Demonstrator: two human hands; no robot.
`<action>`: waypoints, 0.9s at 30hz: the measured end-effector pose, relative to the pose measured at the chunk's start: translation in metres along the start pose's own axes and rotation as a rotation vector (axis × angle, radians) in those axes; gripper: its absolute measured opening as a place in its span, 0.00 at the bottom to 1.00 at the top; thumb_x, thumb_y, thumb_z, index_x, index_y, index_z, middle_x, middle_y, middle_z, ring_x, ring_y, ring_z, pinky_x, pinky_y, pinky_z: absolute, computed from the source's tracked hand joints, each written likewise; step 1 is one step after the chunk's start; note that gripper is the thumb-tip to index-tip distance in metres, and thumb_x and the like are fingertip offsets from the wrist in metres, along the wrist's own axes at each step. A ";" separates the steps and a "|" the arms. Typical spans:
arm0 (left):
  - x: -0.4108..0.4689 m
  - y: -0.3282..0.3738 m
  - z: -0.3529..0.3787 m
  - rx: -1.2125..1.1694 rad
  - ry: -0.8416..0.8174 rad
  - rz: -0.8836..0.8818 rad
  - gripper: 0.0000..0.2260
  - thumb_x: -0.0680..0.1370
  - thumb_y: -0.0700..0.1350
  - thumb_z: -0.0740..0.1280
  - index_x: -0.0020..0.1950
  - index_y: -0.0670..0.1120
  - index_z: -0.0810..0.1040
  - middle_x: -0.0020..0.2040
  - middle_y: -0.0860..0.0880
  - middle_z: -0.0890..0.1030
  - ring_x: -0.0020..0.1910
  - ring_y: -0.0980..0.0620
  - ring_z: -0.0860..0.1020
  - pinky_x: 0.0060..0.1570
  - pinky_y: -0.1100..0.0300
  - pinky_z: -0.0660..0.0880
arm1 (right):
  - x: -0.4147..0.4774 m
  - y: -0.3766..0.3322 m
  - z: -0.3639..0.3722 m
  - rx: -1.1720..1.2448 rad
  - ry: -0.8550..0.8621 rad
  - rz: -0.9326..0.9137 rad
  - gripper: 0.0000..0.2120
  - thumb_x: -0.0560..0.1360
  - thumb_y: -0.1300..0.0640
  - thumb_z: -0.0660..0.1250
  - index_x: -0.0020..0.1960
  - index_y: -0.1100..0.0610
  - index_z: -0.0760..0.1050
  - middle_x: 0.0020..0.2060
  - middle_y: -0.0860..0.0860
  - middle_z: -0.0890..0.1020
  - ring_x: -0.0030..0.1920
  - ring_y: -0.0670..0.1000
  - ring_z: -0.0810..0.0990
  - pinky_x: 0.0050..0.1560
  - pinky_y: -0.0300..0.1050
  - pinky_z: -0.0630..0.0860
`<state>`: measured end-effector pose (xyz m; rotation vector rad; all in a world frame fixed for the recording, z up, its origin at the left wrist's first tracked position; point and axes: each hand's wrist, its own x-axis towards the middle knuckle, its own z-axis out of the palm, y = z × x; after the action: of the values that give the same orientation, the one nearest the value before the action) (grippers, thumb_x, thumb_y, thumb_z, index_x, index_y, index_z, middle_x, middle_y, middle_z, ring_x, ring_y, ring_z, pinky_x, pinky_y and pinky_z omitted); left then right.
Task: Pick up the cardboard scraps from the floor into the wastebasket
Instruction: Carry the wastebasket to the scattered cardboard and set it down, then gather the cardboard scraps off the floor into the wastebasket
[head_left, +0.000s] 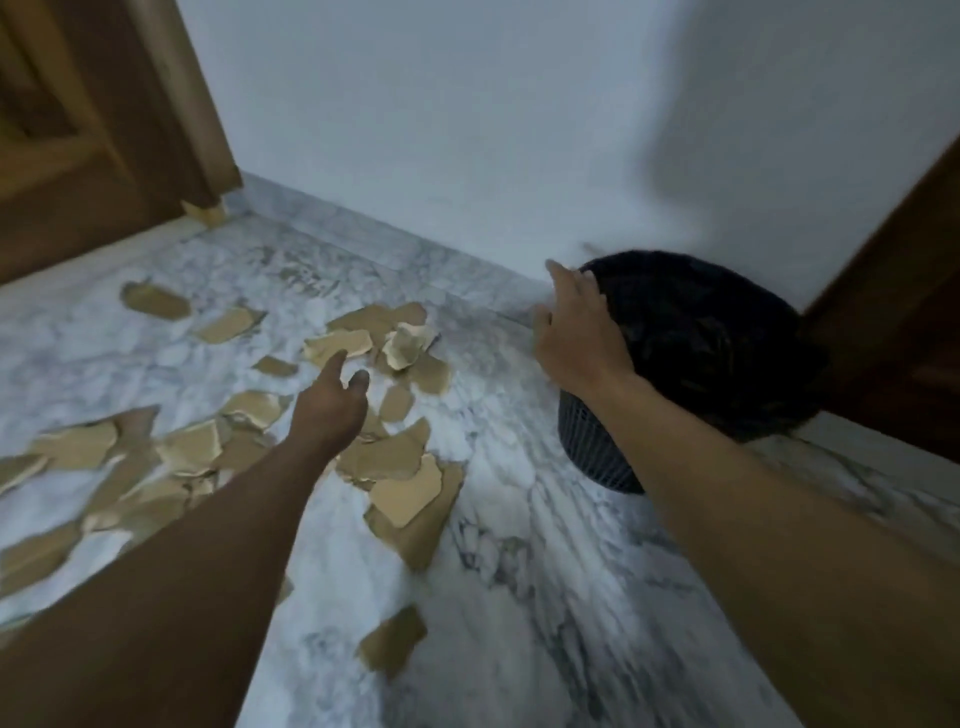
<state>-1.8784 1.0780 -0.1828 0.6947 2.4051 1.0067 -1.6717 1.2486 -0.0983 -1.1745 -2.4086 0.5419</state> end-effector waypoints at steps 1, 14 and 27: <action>0.000 -0.019 -0.008 0.032 0.005 -0.025 0.27 0.84 0.57 0.57 0.82 0.51 0.58 0.73 0.36 0.71 0.68 0.36 0.73 0.62 0.48 0.69 | -0.001 -0.010 0.018 -0.009 -0.011 -0.040 0.26 0.85 0.54 0.54 0.82 0.56 0.55 0.81 0.58 0.57 0.81 0.56 0.50 0.80 0.54 0.50; 0.065 -0.204 0.026 0.353 0.216 -0.304 0.52 0.58 0.87 0.46 0.78 0.68 0.39 0.82 0.38 0.44 0.78 0.29 0.40 0.71 0.26 0.41 | 0.079 0.039 0.257 -0.048 -0.400 0.096 0.40 0.79 0.33 0.58 0.83 0.50 0.48 0.82 0.59 0.48 0.81 0.60 0.45 0.78 0.64 0.45; 0.091 -0.196 0.047 0.493 0.523 -0.209 0.39 0.73 0.77 0.48 0.74 0.52 0.63 0.72 0.39 0.67 0.73 0.36 0.65 0.72 0.35 0.59 | 0.246 0.000 0.359 -0.109 -0.426 0.004 0.41 0.71 0.19 0.44 0.80 0.34 0.43 0.82 0.55 0.40 0.81 0.61 0.37 0.73 0.71 0.31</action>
<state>-1.9766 1.0372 -0.3765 0.3394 3.1575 0.5521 -1.9944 1.3875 -0.3549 -1.2067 -2.8245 0.7328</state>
